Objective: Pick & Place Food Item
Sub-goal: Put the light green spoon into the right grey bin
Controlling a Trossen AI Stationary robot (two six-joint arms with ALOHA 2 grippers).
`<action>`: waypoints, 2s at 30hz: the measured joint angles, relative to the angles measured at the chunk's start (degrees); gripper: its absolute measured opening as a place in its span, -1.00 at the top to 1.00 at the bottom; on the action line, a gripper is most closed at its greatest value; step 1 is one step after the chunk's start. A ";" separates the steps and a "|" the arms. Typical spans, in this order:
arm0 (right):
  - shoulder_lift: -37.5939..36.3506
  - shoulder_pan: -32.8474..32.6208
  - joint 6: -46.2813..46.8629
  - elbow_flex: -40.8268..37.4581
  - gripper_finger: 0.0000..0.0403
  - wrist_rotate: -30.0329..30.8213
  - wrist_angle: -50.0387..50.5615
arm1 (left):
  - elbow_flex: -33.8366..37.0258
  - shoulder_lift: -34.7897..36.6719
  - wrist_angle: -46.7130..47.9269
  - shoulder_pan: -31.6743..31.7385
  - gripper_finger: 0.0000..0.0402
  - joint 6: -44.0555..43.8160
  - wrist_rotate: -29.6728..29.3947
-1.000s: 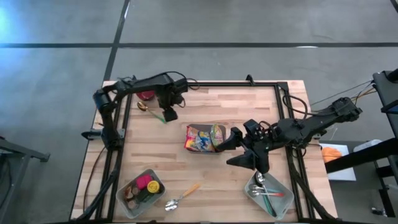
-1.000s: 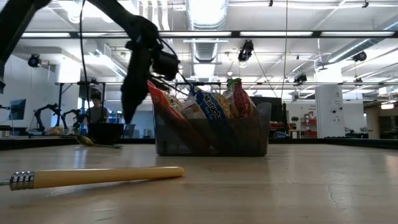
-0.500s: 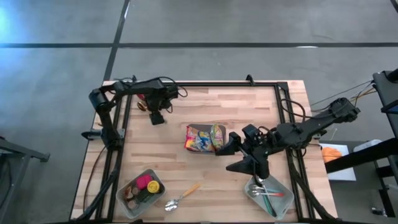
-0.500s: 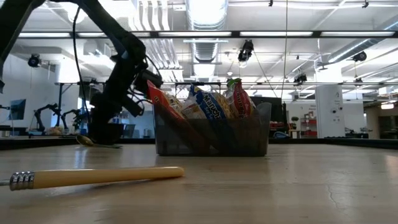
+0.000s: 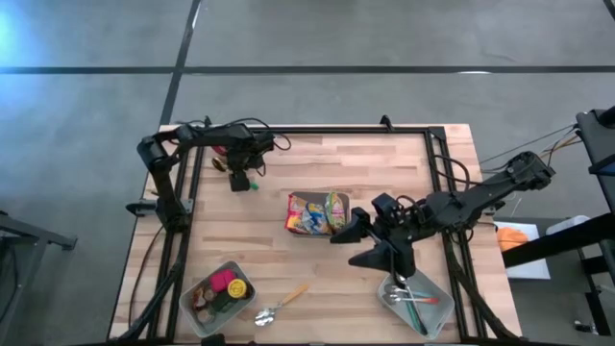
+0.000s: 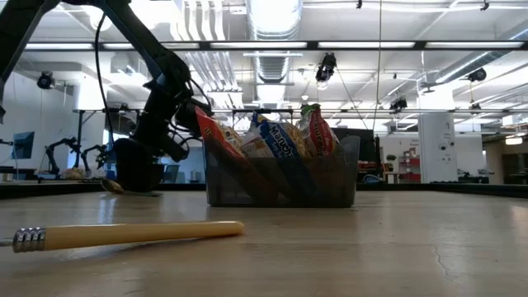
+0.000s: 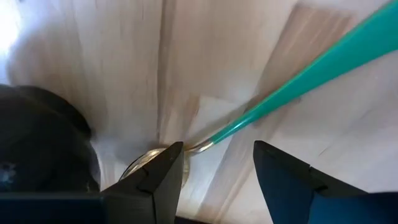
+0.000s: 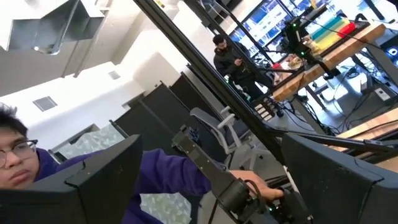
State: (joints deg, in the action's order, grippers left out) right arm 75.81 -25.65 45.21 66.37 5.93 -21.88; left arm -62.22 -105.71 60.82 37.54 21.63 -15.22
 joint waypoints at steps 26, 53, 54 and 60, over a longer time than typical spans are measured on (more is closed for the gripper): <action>0.11 0.04 0.88 0.00 -0.89 0.01 -1.56 | 0.57 -4.24 1.99 -0.22 0.98 -3.47 2.16; 0.11 1.92 -6.45 -0.02 -0.89 9.68 -1.08 | 0.04 17.31 2.37 -8.08 1.00 -21.33 25.57; 0.11 2.03 -6.45 -0.02 -0.89 9.66 -1.08 | 0.07 18.29 2.22 -9.38 1.00 -22.12 26.44; 0.35 2.12 -6.46 -0.02 -0.89 9.68 -1.19 | -0.55 23.03 0.06 -17.80 1.00 -29.29 27.71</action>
State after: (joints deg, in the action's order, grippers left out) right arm 76.16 -23.53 38.75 66.35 15.62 -23.07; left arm -62.77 -82.69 60.87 19.73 -7.66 12.49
